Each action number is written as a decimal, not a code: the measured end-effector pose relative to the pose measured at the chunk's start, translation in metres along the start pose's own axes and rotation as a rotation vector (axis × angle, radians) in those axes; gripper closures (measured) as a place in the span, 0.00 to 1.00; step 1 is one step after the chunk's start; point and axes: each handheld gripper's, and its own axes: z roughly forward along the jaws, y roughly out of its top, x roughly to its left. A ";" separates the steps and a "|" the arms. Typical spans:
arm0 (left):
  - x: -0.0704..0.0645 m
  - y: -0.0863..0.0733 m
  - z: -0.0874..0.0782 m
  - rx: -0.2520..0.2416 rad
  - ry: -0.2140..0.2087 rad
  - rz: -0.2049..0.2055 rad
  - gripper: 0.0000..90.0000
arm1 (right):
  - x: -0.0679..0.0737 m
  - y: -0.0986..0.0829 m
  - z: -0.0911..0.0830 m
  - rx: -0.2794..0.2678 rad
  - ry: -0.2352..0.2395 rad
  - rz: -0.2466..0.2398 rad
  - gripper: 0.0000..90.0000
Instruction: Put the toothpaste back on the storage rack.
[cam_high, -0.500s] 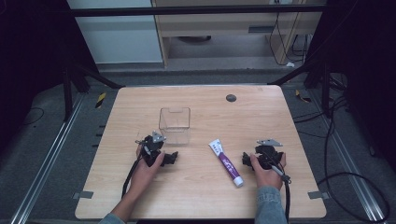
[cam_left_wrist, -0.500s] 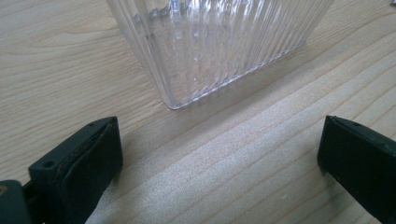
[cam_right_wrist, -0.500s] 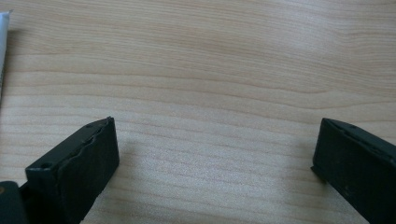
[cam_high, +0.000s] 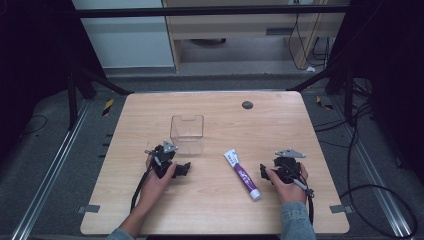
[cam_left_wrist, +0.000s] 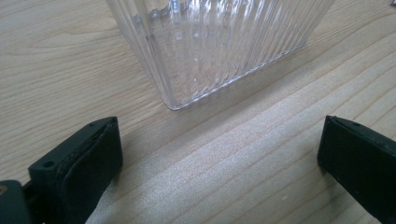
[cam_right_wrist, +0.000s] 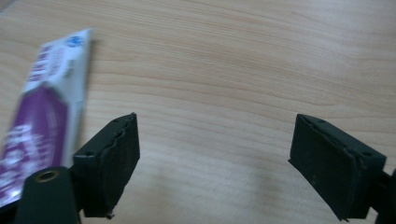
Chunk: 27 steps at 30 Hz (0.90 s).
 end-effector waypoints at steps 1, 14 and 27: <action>0.000 0.000 0.000 0.000 0.000 0.000 0.00 | 0.004 0.003 -0.007 0.004 0.006 -0.024 0.20; 0.000 0.000 0.000 -0.001 0.000 -0.001 0.00 | 0.045 0.020 -0.031 0.085 0.072 -0.184 0.36; 0.000 0.000 0.000 -0.001 0.000 -0.001 0.00 | 0.072 0.038 -0.004 0.217 0.096 -0.283 0.38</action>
